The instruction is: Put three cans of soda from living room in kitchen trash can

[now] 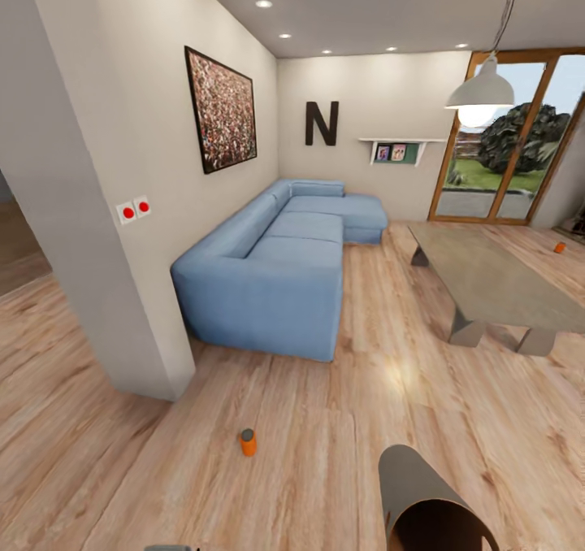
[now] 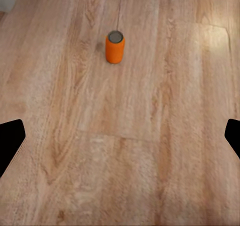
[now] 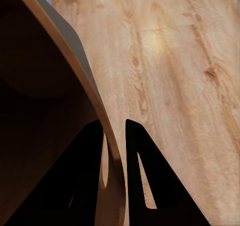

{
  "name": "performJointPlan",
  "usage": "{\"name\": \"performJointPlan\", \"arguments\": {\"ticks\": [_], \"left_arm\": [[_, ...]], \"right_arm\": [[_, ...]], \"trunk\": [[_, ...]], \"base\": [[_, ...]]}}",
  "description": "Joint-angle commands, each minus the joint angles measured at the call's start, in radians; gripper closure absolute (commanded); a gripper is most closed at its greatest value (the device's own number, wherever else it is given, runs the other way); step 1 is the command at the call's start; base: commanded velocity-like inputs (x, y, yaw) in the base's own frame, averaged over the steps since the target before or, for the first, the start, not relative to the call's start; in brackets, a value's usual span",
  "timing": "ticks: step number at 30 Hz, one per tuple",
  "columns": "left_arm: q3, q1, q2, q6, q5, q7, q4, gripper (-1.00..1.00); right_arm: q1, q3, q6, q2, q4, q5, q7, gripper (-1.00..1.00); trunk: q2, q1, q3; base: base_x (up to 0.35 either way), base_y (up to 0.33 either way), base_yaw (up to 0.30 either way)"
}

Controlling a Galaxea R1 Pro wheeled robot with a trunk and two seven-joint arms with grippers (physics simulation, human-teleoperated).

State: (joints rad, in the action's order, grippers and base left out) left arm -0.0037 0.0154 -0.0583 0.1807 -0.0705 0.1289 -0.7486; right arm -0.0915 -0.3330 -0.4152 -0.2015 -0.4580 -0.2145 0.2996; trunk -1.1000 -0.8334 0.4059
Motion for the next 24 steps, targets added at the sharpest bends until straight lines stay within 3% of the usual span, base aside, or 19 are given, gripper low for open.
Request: {"name": "performJointPlan", "arguments": {"ticks": [1,24], "left_arm": [[0.000,0.000,0.000,0.000,0.000,0.000,0.000,-1.00],[-0.001,0.000,0.000,0.000,-0.001,0.000,0.000,-1.00]], "right_arm": [[-0.001,-0.003,0.000,0.000,-0.002,-0.003,0.006,1.00],[-0.001,-0.003,-0.001,0.002,-0.002,-0.002,0.006,1.00]], "trunk": [[0.000,0.000,0.000],[0.000,0.000,0.000]], "base": [[0.168,0.294,-0.239],[0.201,0.286,-0.234]]}}
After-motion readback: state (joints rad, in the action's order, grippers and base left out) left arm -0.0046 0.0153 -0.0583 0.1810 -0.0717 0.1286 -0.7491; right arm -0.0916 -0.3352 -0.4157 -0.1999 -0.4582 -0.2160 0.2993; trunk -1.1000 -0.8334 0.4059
